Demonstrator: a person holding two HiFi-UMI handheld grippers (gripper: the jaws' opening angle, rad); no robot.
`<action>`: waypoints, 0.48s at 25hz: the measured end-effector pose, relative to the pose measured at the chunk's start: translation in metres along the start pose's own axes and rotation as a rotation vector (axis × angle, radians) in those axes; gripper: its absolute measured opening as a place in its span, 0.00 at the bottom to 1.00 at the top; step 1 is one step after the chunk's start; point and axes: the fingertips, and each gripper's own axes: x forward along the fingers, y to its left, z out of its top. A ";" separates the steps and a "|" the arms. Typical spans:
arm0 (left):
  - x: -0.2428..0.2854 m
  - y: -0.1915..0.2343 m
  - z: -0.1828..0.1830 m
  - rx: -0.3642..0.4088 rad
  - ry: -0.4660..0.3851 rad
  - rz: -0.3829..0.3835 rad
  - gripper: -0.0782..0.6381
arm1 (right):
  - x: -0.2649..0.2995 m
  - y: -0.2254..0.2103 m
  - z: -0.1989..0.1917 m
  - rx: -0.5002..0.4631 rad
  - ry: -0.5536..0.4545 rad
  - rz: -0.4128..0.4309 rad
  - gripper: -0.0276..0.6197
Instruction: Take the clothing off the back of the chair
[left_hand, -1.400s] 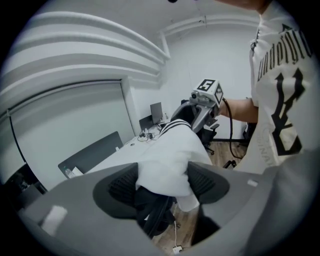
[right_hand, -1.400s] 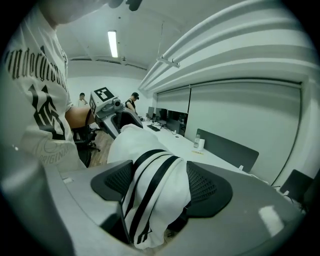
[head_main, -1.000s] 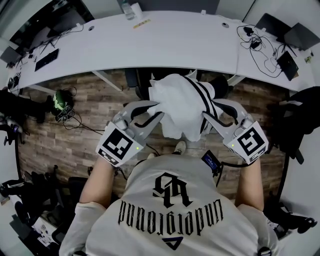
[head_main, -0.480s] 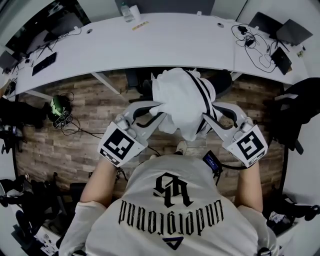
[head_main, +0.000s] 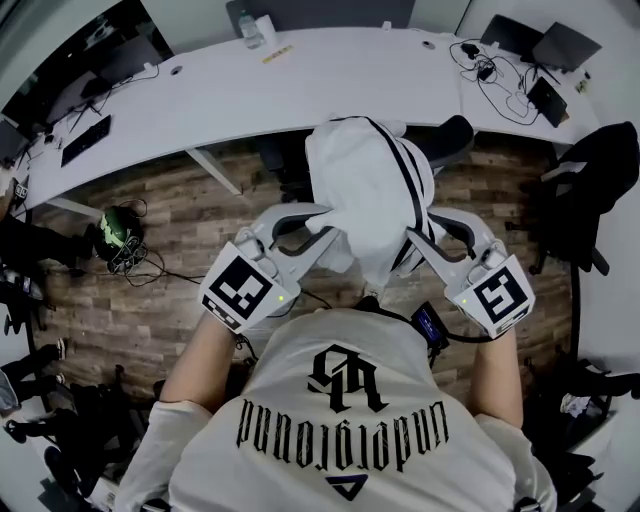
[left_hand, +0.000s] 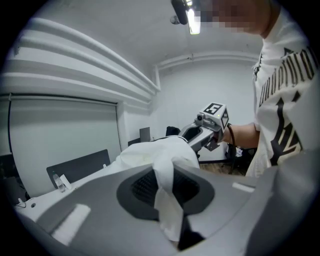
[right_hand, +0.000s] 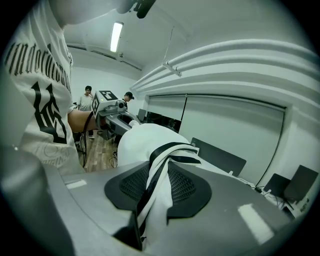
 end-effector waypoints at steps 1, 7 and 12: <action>-0.006 -0.003 -0.001 0.002 -0.004 -0.012 0.24 | 0.000 0.007 0.001 0.004 0.001 -0.011 0.21; -0.033 -0.027 -0.007 0.007 -0.029 -0.088 0.24 | -0.006 0.050 0.006 0.028 0.012 -0.063 0.21; -0.039 -0.046 -0.004 0.012 -0.049 -0.119 0.24 | -0.021 0.067 0.007 0.032 0.019 -0.086 0.21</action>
